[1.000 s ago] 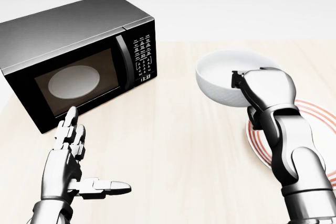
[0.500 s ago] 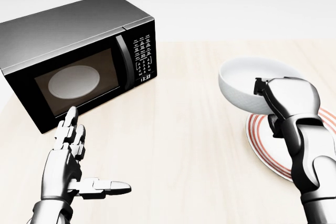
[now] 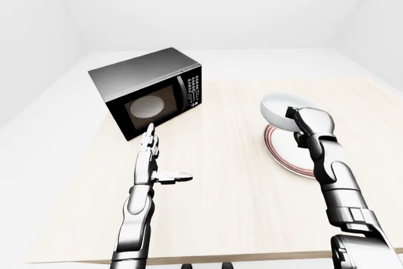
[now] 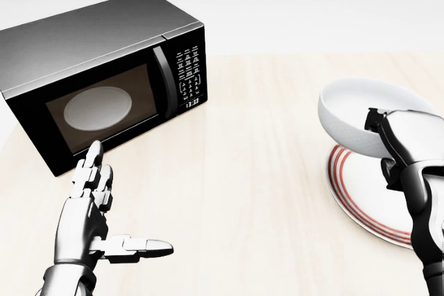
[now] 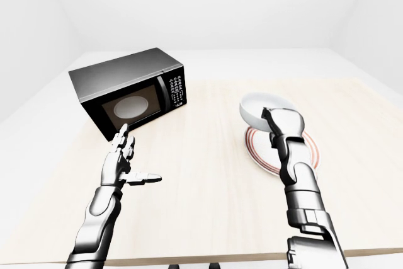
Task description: Pick up the white bowl and put it on the plate.
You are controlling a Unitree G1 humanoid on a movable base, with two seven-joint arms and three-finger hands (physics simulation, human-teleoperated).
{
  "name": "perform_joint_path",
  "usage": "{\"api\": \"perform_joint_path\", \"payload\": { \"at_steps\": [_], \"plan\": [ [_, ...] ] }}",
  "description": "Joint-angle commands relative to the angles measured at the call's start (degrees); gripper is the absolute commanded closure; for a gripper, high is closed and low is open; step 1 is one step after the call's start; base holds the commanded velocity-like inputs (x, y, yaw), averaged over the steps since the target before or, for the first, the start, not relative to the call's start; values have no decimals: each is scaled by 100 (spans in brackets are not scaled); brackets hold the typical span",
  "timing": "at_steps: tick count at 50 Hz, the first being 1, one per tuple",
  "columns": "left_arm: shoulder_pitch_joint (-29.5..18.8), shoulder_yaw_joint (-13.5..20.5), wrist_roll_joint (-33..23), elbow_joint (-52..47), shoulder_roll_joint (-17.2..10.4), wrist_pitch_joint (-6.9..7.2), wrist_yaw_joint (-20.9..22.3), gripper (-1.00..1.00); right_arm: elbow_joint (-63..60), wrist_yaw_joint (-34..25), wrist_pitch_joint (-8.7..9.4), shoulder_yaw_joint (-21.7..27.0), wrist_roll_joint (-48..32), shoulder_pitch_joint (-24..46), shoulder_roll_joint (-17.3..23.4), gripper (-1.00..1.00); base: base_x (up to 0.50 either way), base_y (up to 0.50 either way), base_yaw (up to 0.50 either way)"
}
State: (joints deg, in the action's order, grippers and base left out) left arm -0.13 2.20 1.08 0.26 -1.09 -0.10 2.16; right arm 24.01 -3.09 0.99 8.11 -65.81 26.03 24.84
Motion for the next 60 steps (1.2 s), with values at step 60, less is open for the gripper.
{"api": "perform_joint_path", "payload": {
  "at_steps": [60],
  "plan": [
    [0, 0, 0, 0, 0, 0, 0, -100, 1723, 1293, -168, 79, 539, -64, 614, 100, 0, 0, 0]
  ]
}}
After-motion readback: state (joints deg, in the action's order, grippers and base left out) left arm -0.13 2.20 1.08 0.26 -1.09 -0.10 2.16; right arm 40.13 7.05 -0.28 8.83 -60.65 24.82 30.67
